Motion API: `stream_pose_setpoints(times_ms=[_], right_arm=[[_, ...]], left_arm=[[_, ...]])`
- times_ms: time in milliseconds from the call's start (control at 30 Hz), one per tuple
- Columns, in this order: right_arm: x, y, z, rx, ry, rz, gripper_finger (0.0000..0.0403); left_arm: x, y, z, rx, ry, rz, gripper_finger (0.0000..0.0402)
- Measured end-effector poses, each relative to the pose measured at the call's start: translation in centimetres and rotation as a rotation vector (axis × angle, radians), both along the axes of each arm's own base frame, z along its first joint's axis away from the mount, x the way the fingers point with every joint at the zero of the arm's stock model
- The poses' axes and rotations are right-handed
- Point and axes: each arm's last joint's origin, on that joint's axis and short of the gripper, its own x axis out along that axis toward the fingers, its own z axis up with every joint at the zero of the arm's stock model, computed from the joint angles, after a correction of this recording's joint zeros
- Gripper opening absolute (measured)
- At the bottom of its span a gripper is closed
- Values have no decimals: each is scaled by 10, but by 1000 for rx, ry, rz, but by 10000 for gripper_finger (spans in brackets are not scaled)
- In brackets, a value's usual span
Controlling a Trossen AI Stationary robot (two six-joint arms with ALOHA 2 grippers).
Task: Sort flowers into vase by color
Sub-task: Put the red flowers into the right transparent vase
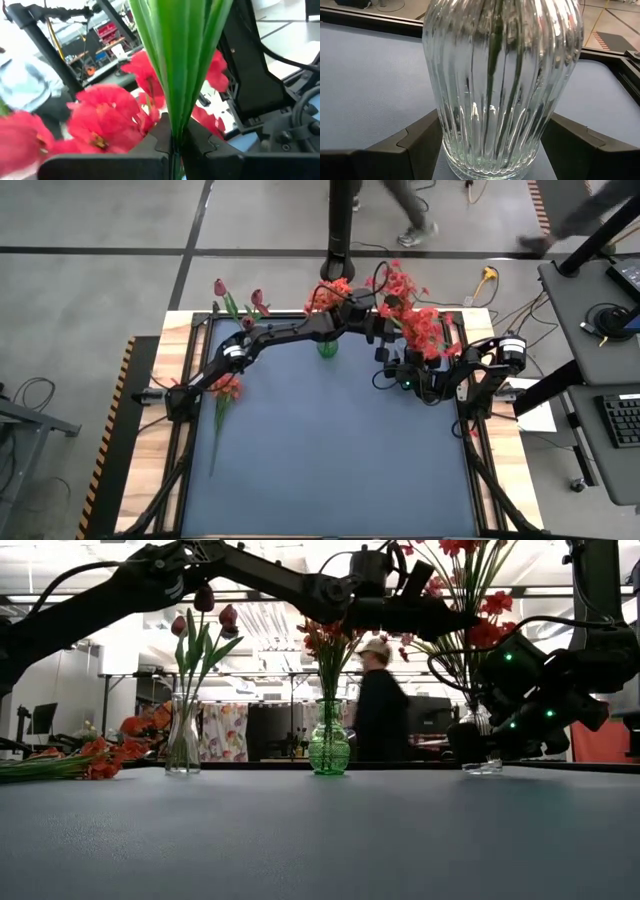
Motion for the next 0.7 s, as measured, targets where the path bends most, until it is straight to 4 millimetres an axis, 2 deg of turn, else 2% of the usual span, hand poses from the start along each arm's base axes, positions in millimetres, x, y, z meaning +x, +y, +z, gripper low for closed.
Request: stream_pose_setpoints(times_ms=[133, 333, 700], right_arm=[[0, 0, 0, 0, 1, 0, 288], [0, 0, 0, 0, 2, 0, 288], [0, 0, 0, -3, 10, 1, 288]], left_arm=[[1, 0, 0, 8, -26, -13, 1], [5, 1, -11, -3, -37, -23, 1], [1, 15, -9, -46, -59, -5, 1]])
